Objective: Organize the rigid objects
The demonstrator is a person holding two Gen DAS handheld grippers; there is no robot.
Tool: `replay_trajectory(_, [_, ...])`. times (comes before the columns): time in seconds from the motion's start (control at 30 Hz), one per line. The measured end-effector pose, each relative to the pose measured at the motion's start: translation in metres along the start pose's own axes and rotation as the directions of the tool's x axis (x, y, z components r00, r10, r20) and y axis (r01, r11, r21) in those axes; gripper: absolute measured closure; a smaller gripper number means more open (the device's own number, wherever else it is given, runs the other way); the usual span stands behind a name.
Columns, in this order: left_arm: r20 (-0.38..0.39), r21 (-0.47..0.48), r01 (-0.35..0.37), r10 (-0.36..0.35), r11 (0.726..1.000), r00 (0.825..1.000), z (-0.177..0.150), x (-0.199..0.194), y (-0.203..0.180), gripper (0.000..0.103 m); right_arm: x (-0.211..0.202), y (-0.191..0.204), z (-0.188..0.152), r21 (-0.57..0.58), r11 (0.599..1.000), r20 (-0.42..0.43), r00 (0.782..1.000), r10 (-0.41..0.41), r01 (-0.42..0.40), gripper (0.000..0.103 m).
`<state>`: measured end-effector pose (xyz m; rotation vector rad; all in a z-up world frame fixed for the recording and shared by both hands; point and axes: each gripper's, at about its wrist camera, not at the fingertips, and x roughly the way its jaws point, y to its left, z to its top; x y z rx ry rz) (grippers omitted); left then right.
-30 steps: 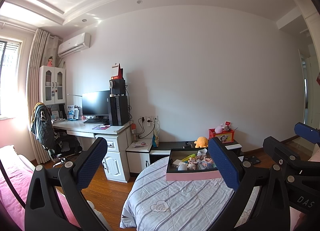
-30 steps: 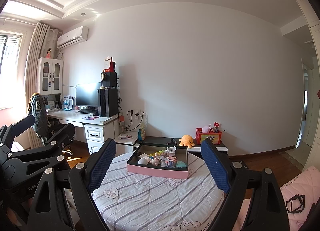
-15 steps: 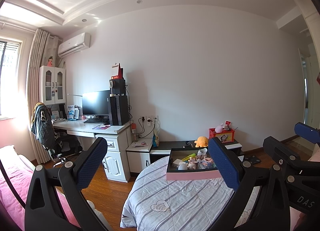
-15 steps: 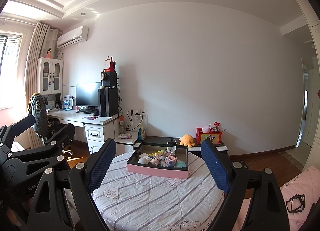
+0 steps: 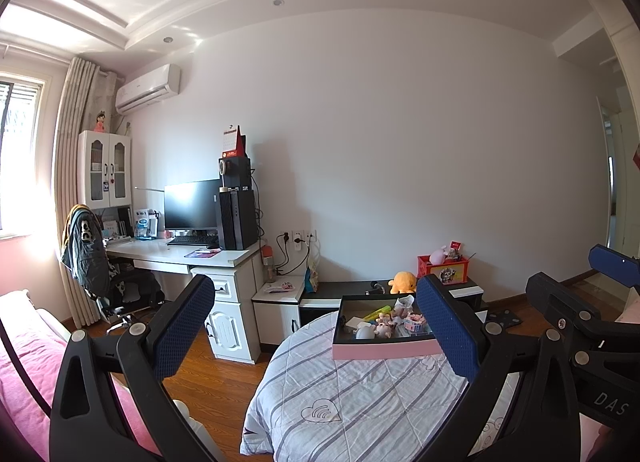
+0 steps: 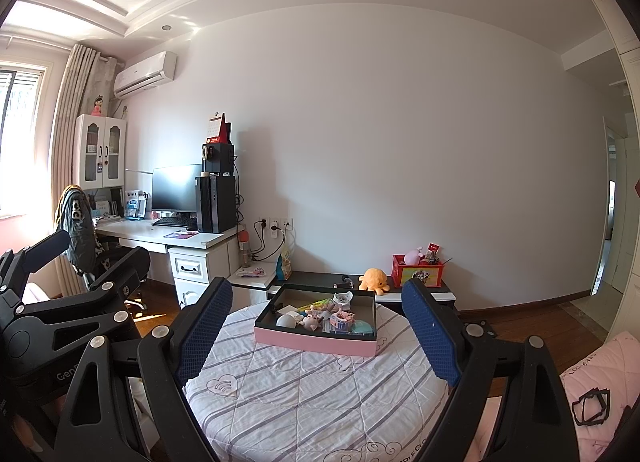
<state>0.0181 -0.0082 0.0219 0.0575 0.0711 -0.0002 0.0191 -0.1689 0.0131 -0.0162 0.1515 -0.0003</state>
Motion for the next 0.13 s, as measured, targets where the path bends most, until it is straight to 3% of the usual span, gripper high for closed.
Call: replay_trajectory(0.13, [-0.001,-0.001,0.001,-0.001,1.0,1.0,-0.0008,0.0,0.0001,0.001,0.0002,-0.0003,0.0001,0.0,1.0,-0.001,1.0,-0.001,0.001,0.015])
